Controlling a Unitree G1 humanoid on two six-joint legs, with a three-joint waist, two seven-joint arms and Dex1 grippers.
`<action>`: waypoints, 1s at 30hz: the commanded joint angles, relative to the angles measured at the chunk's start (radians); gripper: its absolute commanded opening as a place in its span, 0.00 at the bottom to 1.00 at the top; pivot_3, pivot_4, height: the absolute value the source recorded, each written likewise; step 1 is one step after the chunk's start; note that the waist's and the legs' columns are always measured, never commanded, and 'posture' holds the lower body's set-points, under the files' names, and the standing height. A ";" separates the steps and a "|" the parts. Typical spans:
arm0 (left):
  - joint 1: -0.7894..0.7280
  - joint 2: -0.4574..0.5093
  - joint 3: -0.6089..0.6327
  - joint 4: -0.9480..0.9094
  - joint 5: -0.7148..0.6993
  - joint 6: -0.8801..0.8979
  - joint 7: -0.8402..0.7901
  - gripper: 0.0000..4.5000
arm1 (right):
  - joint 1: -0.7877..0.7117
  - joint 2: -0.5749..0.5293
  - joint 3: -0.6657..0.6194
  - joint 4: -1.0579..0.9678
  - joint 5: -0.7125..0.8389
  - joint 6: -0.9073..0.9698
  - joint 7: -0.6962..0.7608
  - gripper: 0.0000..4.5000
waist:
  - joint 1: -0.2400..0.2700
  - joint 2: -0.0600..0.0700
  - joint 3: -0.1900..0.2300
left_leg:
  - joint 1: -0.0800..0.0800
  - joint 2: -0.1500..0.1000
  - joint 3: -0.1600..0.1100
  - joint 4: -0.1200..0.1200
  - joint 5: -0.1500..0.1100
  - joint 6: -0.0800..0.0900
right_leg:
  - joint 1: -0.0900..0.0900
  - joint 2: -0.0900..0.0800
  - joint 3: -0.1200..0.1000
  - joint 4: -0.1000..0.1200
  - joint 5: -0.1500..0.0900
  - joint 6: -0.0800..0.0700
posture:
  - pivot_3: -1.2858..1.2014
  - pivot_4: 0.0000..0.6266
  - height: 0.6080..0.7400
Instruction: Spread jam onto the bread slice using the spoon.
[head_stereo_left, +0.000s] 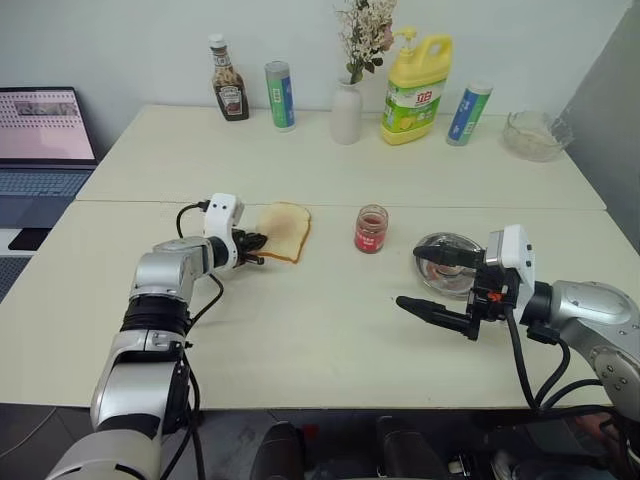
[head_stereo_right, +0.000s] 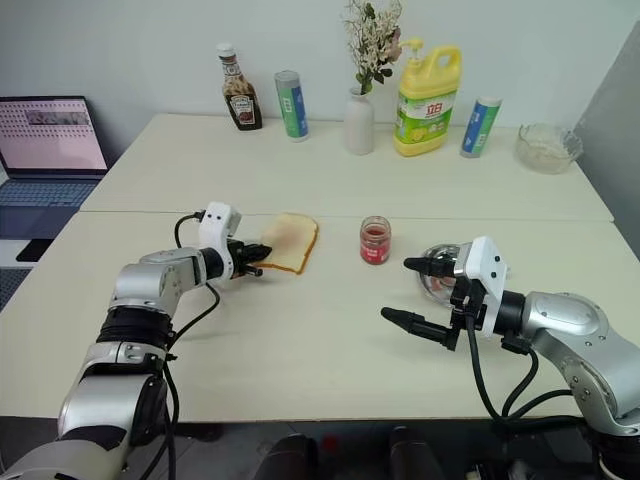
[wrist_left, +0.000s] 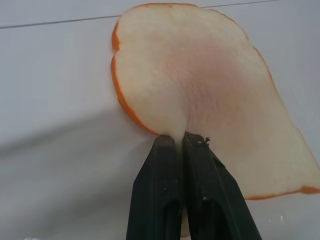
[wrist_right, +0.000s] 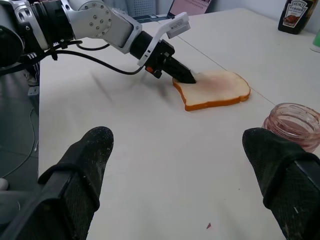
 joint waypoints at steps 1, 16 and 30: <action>0.031 0.030 0.019 -0.116 -0.048 0.090 -0.041 0.01 | -0.011 -0.009 -0.025 -0.038 0.020 0.005 -0.007 1.00 | 0.000 0.000 0.000 | 0.000 0.000 0.000 0.000 0.000 0.000 | 0.000 0.000 0.000 0.000 0.000 0.000 | 0.52 0.24 1.00; 0.376 0.097 0.081 -0.835 -0.367 0.541 -0.048 0.01 | 0.073 -0.119 -0.074 -0.094 0.091 0.070 0.059 1.00 | -0.001 0.000 0.000 | 0.000 0.000 0.000 0.000 0.000 0.000 | 0.000 -0.001 0.001 0.000 -0.002 0.003 | 0.52 0.24 1.00; 0.479 -0.076 0.016 -1.007 -0.406 0.578 0.138 0.01 | 0.158 -0.179 -0.068 -0.132 0.063 0.054 0.098 1.00 | 0.001 -0.001 0.000 | 0.001 0.000 0.001 0.000 0.000 0.000 | 0.001 -0.001 0.002 -0.001 -0.002 0.003 | 0.52 0.24 1.00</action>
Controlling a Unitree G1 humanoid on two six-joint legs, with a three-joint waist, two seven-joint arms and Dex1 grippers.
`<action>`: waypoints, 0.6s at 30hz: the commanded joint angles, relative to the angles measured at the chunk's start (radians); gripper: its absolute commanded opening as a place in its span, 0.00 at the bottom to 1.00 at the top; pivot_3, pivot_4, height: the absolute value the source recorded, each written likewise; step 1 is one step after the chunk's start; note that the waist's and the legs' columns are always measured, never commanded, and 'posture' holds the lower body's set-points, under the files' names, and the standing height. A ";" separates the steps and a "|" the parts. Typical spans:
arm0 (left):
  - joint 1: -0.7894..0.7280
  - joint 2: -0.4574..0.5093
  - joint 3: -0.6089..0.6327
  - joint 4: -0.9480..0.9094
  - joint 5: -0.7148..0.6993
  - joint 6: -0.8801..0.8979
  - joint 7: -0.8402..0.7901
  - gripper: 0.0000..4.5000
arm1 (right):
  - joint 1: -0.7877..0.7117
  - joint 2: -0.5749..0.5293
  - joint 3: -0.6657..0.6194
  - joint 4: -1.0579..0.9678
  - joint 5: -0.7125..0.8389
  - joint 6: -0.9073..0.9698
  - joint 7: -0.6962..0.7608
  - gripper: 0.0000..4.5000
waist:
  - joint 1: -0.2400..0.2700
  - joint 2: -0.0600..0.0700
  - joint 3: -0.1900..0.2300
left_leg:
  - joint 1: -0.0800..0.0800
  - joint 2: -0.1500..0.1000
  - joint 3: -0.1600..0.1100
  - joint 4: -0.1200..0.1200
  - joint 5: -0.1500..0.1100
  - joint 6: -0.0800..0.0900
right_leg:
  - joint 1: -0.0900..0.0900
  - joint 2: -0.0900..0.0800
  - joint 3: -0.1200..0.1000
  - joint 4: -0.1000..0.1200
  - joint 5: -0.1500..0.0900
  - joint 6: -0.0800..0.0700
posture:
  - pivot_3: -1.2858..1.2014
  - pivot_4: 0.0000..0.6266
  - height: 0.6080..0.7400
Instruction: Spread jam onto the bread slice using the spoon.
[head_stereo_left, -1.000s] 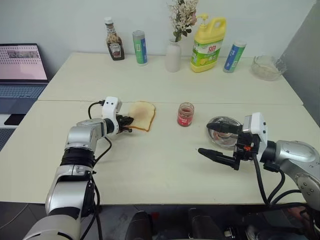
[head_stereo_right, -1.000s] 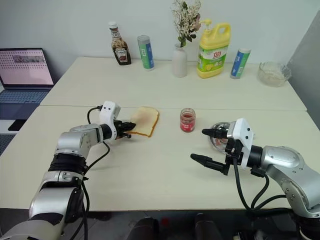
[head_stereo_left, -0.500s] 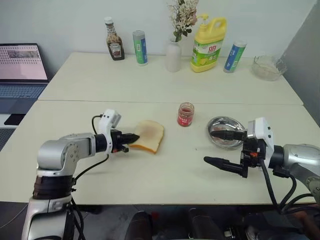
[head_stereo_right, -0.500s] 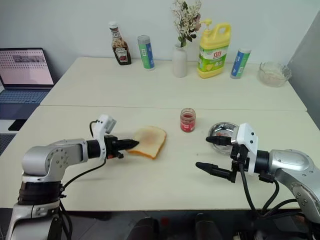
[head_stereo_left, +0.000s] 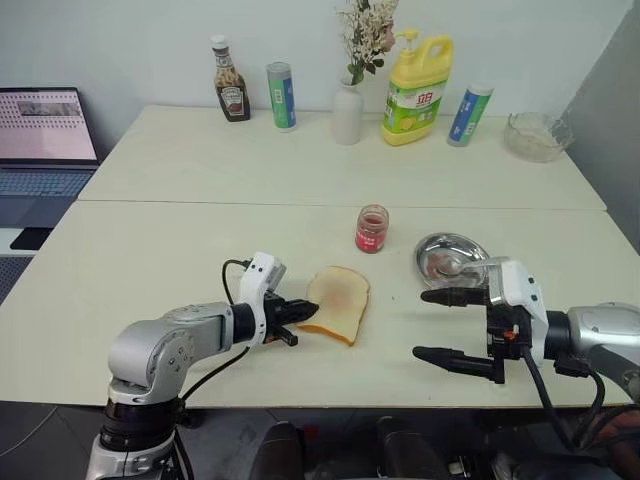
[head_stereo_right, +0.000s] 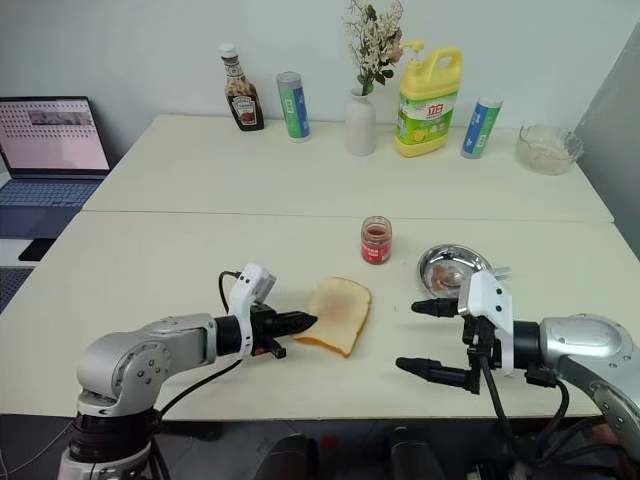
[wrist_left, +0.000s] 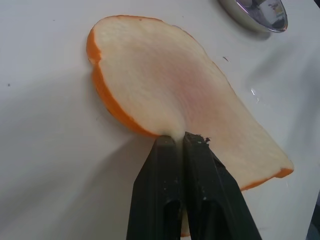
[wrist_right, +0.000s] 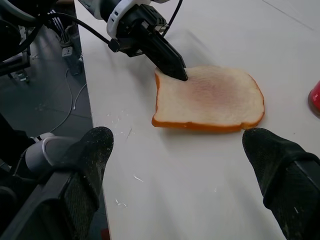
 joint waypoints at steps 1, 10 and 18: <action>0.012 -0.008 0.014 -0.054 -0.031 0.015 0.024 0.01 | 0.003 -0.010 -0.021 -0.033 -0.005 -0.022 0.007 1.00 | 0.000 0.000 0.000 | 0.000 0.000 0.000 0.000 0.000 0.000 | 0.000 0.000 0.000 0.000 0.000 0.000 | 0.52 0.24 1.00; 0.051 -0.013 0.031 -0.095 -0.072 0.059 0.064 0.01 | -0.010 -0.006 0.005 -0.010 -0.032 -0.040 0.025 1.00 | 0.000 0.000 0.000 | 0.000 0.000 0.000 0.000 0.000 0.000 | 0.000 0.000 0.000 0.000 0.000 0.000 | 0.52 0.24 1.00; 0.056 -0.040 0.027 -0.112 -0.092 0.060 0.090 0.38 | -0.015 -0.005 0.024 0.008 -0.057 -0.062 0.045 1.00 | 0.000 0.000 0.000 | 0.000 0.000 0.000 0.000 0.000 0.000 | 0.000 0.000 0.000 0.000 0.000 0.000 | 0.52 0.24 1.00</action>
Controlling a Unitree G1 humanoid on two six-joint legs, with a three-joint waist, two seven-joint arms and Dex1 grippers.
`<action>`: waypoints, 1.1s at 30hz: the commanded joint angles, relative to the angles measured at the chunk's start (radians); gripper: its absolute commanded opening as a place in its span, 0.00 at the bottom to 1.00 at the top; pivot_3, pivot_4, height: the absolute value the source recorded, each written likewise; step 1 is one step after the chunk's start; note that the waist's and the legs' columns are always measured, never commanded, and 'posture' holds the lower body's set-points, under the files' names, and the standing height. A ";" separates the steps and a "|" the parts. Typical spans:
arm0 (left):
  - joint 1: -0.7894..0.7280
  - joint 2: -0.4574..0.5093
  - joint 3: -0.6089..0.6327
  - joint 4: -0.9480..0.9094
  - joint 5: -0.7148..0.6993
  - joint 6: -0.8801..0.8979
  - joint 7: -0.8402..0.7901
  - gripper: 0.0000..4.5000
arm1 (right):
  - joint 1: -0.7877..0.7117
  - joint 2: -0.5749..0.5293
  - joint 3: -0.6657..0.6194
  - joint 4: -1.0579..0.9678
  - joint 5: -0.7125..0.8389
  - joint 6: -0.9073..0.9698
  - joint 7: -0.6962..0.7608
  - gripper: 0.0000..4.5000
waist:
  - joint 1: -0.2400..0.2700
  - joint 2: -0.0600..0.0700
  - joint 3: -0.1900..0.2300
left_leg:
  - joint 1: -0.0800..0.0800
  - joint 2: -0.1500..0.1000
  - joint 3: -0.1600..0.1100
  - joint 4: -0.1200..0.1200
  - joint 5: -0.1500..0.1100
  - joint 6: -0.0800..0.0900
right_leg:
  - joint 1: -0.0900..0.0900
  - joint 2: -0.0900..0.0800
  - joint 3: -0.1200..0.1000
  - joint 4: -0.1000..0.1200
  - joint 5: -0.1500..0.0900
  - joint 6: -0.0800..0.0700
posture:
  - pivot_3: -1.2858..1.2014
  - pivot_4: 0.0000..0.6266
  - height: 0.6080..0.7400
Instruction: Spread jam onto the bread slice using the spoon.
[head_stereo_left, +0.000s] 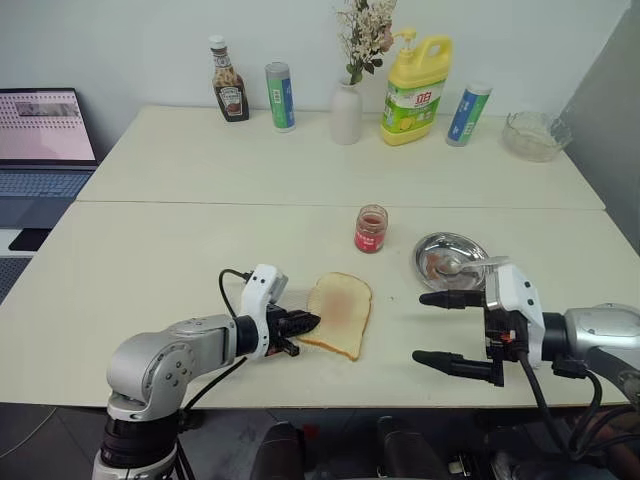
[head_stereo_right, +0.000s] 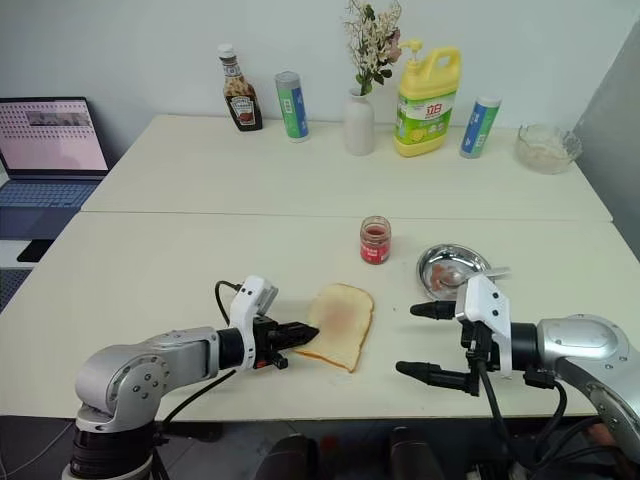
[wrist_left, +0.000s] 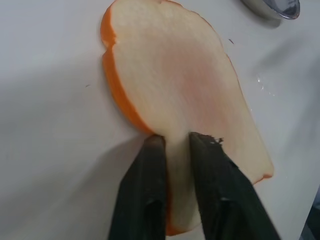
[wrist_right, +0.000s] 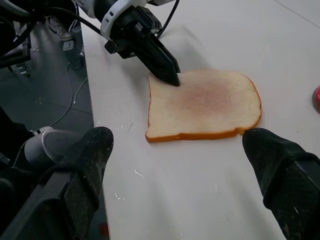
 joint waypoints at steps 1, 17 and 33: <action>0.006 -0.011 0.003 -0.058 -0.038 0.000 0.001 0.46 | -0.011 -0.004 -0.005 -0.008 -0.004 -0.023 0.016 1.00 | 0.000 0.000 0.000 | 0.000 0.000 0.000 0.000 0.000 0.000 | 0.000 0.000 0.000 0.000 0.000 0.000 | 0.52 0.24 1.00; 0.142 0.371 -0.032 -0.109 0.112 -0.452 -0.259 1.00 | 0.006 0.031 -0.100 -0.010 0.060 0.013 -0.031 1.00 | 0.000 0.000 0.000 | 0.000 0.001 0.001 -0.001 0.000 0.000 | -0.001 -0.001 0.000 0.000 -0.001 -0.002 | 0.52 0.24 1.00; -0.276 0.304 -0.246 -0.026 0.177 -0.779 -0.528 1.00 | 0.061 0.427 -0.447 0.132 0.064 -0.027 -0.569 1.00 | 0.001 0.000 0.001 | -0.001 0.000 0.002 -0.002 0.000 0.000 | -0.001 0.000 0.001 -0.002 -0.001 0.000 | 0.52 0.24 1.00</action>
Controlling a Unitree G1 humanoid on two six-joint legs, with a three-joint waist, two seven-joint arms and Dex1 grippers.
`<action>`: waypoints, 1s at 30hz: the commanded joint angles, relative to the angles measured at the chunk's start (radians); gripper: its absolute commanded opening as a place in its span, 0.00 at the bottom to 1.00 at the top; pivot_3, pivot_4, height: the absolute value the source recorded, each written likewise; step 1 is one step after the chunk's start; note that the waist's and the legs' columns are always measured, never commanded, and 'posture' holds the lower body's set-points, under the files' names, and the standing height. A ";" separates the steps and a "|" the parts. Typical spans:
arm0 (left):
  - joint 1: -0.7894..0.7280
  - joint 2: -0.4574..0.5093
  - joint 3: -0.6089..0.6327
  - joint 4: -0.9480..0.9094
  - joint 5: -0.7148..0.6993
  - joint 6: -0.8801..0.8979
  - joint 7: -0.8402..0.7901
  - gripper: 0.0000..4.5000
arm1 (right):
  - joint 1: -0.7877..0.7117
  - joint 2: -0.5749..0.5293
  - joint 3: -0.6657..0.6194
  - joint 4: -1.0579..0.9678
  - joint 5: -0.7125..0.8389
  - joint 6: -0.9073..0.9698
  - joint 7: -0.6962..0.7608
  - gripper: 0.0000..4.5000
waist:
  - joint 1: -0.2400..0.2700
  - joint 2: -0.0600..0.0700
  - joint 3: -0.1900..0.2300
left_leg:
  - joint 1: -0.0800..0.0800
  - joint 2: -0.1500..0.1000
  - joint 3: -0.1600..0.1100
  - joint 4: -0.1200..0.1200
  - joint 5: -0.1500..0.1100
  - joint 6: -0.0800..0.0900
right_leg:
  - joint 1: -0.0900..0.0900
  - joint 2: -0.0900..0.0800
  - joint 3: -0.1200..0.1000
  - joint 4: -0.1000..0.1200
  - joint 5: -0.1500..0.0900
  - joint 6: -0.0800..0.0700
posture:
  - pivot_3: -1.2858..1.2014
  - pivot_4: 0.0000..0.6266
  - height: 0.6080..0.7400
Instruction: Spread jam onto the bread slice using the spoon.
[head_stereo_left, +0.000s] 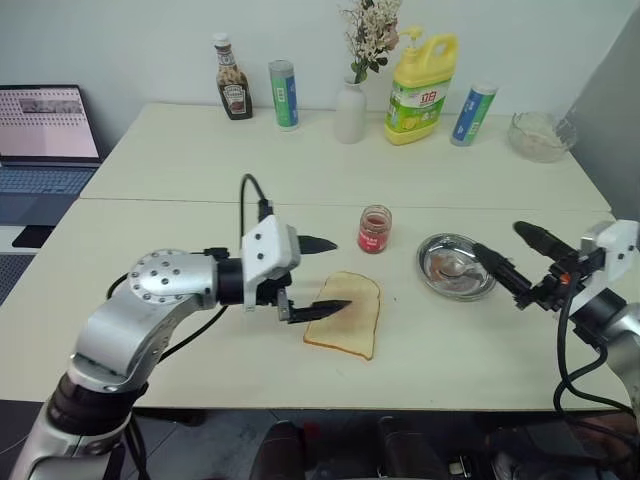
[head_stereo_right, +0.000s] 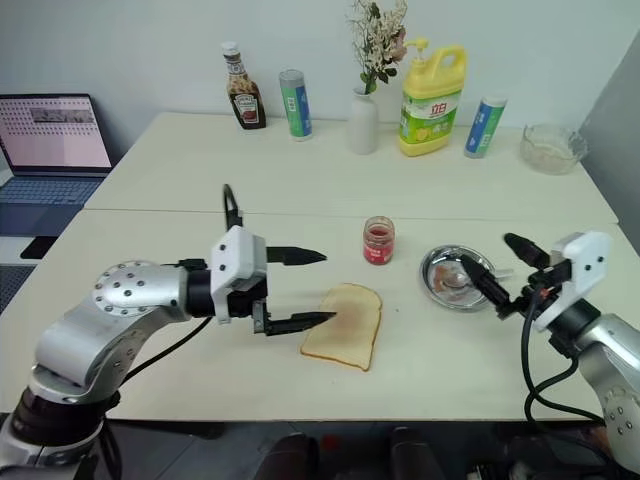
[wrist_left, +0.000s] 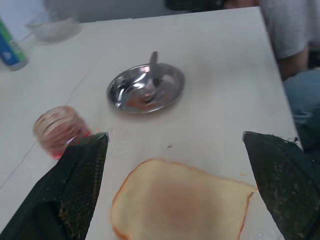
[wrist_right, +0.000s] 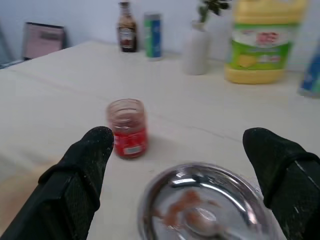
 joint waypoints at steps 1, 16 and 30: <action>-0.062 -0.032 -0.038 0.028 0.016 -0.033 -0.021 1.00 | 0.010 0.070 -0.076 0.038 0.062 0.010 -0.101 1.00 | -0.004 0.000 0.000 | 0.000 0.000 0.000 0.000 0.000 0.000 | 0.000 0.000 0.000 0.001 0.000 0.000 | 0.52 0.24 1.00; -0.126 -0.089 -0.171 0.086 0.106 -0.106 -0.099 1.00 | -0.180 0.247 -0.093 0.435 0.137 0.010 -0.250 1.00 | -0.006 0.006 0.001 | 0.001 0.000 0.001 0.000 0.000 0.000 | -0.001 0.002 0.002 0.002 0.000 0.000 | 0.52 0.24 1.00; -0.127 -0.115 -0.187 0.088 0.123 -0.102 -0.094 1.00 | -0.327 0.268 -0.092 0.617 0.216 0.028 -0.259 1.00 | -0.007 0.007 0.001 | 0.000 0.000 0.001 0.000 0.000 0.000 | -0.002 0.002 0.002 0.003 0.000 0.000 | 0.52 0.24 1.00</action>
